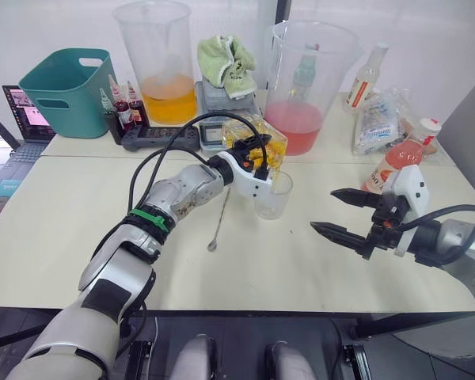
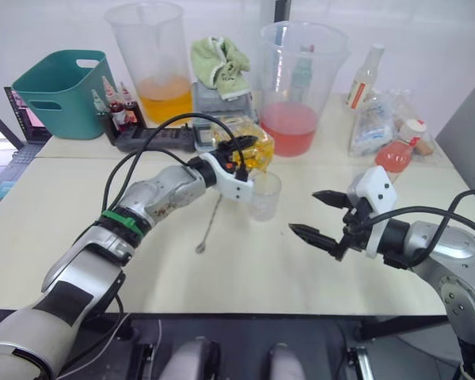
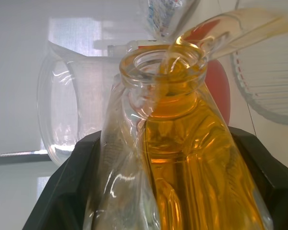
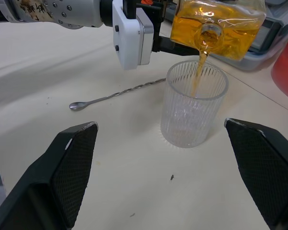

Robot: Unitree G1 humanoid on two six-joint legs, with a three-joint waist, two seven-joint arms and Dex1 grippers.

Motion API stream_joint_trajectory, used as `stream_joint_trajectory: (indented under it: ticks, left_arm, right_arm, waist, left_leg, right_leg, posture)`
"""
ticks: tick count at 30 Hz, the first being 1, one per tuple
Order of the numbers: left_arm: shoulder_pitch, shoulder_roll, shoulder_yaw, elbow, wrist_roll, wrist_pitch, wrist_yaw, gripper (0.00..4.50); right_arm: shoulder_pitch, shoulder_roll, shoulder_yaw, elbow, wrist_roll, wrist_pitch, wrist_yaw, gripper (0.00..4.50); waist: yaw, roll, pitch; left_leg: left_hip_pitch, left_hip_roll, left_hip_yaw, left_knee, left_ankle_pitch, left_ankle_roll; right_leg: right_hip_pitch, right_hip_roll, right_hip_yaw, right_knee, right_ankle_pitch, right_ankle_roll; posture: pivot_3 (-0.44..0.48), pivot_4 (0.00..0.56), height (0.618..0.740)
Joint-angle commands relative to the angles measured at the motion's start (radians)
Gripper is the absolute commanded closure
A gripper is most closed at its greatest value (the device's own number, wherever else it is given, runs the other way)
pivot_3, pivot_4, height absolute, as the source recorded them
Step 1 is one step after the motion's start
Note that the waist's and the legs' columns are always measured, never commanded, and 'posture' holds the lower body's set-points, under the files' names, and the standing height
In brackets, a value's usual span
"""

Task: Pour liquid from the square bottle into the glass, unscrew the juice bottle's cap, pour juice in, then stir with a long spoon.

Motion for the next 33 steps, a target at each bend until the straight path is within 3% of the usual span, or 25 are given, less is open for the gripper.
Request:
stream_joint_trajectory:
  ticks: [1, 8, 13, 24, 28, 33]
  left_arm:
    - [-0.067, 0.012, 0.028, -0.089, 0.002, -0.014, 0.070, 1.70]
    - [-0.063, 0.009, 0.042, -0.084, -0.019, -0.001, 0.047, 1.70]
    - [-0.041, -0.025, 0.106, -0.082, -0.176, 0.032, -0.068, 1.70]
    - [-0.011, -0.042, 0.199, -0.195, -0.383, 0.110, -0.233, 1.70]
    - [0.028, -0.056, 0.269, -0.269, -0.517, 0.210, -0.328, 1.70]
    - [0.094, -0.082, 0.406, -0.395, -0.703, 0.477, -0.395, 1.70]
  right_arm:
    - [-0.014, -0.008, -0.018, -0.025, 0.012, -0.003, -0.003, 0.01]
    - [-0.010, -0.008, -0.012, -0.019, 0.007, -0.012, 0.005, 0.01]
    - [-0.009, -0.007, -0.004, -0.012, -0.002, -0.020, 0.013, 0.01]
    - [-0.023, -0.003, 0.011, 0.006, -0.002, -0.026, 0.036, 0.01]
    - [-0.043, -0.001, 0.025, 0.025, -0.002, -0.035, 0.060, 0.01]
    - [-0.108, 0.001, 0.068, 0.066, -0.003, -0.039, 0.095, 0.01]
  waist:
    - [0.000, 0.000, 0.000]
    - [0.001, 0.000, 0.000]
    - [0.001, 0.000, 0.000]
    - [0.000, 0.000, 0.000]
    - [-0.002, 0.000, 0.000]
    - [-0.012, 0.000, 0.000]
  left_leg:
    - [0.000, 0.000, 0.000, 0.000, 0.000, 0.000]
    - [0.000, 0.000, 0.000, 0.000, 0.000, 0.000]
    - [0.000, 0.000, 0.000, 0.000, 0.000, 0.000]
    - [0.000, -0.001, 0.000, 0.000, 0.000, 0.000]
    - [0.000, -0.001, 0.000, 0.001, 0.000, 0.000]
    - [0.000, 0.000, -0.001, 0.001, 0.000, 0.000]
  right_leg:
    - [0.000, 0.000, 0.000, 0.000, 0.000, 0.000]
    - [0.000, 0.000, 0.000, 0.000, 0.000, 0.000]
    - [0.000, -0.001, 0.000, 0.000, 0.000, 0.000]
    - [0.000, -0.001, 0.000, 0.001, 0.000, 0.000]
    - [0.000, -0.001, 0.000, 0.001, 0.000, 0.000]
    - [0.000, -0.001, 0.000, 0.001, 0.000, 0.000]
  posture:
    - [0.000, 0.150, 0.740]
    - [0.000, 0.150, 0.740]
    - [0.000, 0.150, 0.740]
    - [0.000, 0.150, 0.740]
    - [0.000, 0.150, 0.740]
    - [0.000, 0.150, 0.740]
